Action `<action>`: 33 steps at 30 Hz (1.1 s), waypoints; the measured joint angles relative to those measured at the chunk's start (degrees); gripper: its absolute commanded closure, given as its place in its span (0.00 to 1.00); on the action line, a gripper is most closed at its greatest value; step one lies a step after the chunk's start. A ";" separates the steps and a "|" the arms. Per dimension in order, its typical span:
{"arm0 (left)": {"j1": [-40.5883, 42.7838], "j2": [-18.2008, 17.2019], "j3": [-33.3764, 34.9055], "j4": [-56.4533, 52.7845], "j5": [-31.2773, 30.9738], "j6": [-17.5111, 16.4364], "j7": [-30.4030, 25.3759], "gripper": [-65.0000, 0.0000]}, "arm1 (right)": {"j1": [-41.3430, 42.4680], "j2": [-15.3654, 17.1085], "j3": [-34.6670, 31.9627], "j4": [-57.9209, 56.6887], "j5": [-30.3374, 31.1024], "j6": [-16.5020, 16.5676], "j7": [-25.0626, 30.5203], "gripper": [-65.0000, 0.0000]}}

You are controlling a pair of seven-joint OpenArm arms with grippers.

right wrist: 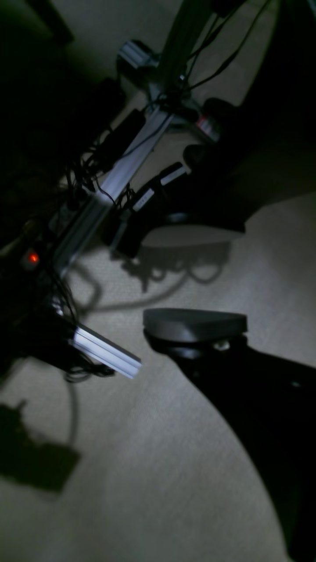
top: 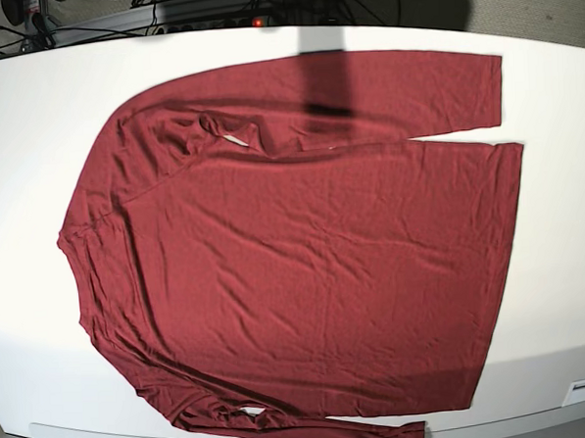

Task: Fold the T-shirt properly

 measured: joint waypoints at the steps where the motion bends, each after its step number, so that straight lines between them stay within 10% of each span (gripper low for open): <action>1: 0.94 -0.09 0.00 1.22 0.02 -0.02 -0.17 0.45 | -0.42 0.20 0.00 1.31 -1.14 -0.02 0.02 0.62; 33: 5.57 -0.57 0.11 26.10 0.22 8.50 -0.02 0.45 | -0.04 0.17 0.04 29.86 -6.16 -13.29 -0.09 0.62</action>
